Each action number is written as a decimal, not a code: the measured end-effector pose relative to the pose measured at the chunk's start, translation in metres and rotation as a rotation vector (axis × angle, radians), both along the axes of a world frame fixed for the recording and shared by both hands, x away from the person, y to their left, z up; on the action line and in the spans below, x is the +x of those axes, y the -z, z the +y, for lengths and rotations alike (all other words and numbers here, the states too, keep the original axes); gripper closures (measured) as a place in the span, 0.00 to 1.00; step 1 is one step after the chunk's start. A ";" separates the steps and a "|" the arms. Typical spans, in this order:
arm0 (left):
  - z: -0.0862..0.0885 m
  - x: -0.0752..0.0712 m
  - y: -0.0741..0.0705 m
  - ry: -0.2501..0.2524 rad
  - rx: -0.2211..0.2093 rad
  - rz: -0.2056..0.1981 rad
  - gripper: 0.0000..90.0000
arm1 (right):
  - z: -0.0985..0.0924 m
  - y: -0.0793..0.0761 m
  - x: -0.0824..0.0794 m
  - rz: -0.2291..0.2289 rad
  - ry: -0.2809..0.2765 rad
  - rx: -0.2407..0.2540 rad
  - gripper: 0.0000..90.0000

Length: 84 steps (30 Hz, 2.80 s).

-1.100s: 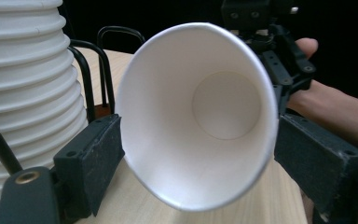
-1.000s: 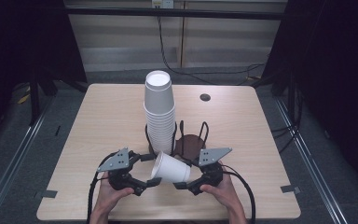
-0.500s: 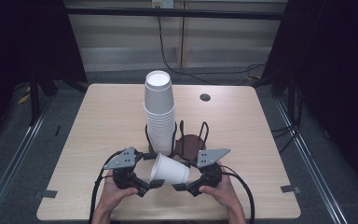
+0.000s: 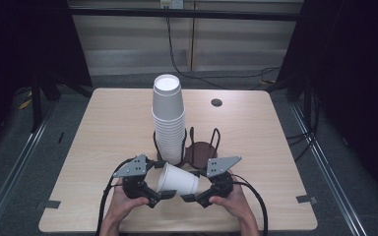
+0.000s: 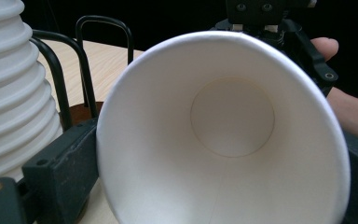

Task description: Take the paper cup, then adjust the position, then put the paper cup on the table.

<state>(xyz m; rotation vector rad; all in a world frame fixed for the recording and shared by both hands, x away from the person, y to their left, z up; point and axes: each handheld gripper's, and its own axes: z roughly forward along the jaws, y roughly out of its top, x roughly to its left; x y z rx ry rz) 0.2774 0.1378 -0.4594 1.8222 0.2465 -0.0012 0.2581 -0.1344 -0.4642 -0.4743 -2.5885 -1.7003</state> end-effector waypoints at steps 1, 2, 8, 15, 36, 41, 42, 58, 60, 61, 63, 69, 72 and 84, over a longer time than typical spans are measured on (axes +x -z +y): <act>0.000 0.000 0.000 0.003 0.002 0.000 0.04 | 0.000 0.000 0.000 -0.003 -0.001 -0.001 0.28; 0.000 0.000 0.000 0.003 0.002 0.000 0.04 | 0.000 0.000 0.000 -0.003 -0.001 -0.001 0.28; -0.006 0.000 0.001 0.024 0.003 0.019 0.03 | 0.001 -0.002 -0.001 -0.003 -0.014 0.001 0.28; -0.002 0.000 0.000 0.049 -0.001 0.034 0.08 | -0.002 -0.001 -0.001 0.000 -0.023 -0.002 0.27; 0.007 0.001 -0.006 0.018 0.023 0.012 0.13 | -0.013 0.007 -0.007 -0.042 0.100 0.101 0.15; 0.013 0.002 -0.008 -0.004 0.033 0.009 0.13 | -0.021 0.009 -0.009 -0.056 0.162 0.102 0.15; 0.014 0.002 -0.008 -0.003 0.027 0.012 0.13 | -0.022 0.009 -0.010 -0.065 0.165 0.105 0.14; 0.034 0.005 -0.009 -0.075 0.069 0.028 0.12 | -0.044 0.027 -0.020 -0.208 0.507 0.143 0.14; 0.035 0.005 -0.010 -0.081 0.071 0.027 0.12 | -0.046 0.029 -0.021 -0.220 0.536 0.146 0.14; 0.037 0.006 -0.010 -0.090 0.077 0.028 0.12 | -0.049 0.033 -0.022 -0.230 0.580 0.153 0.14; 0.038 0.007 -0.010 -0.088 0.080 0.033 0.12 | -0.050 0.034 -0.022 -0.236 0.597 0.155 0.14; 0.044 0.011 -0.013 -0.094 0.125 0.030 0.12 | -0.054 0.042 -0.024 -0.281 0.687 0.184 0.14; 0.055 0.013 -0.018 -0.116 0.116 0.030 0.12 | -0.052 0.044 -0.025 -0.322 0.723 0.184 0.14; 0.083 0.015 -0.028 -0.217 0.112 0.037 0.12 | -0.057 0.047 -0.032 -0.354 0.793 0.244 0.15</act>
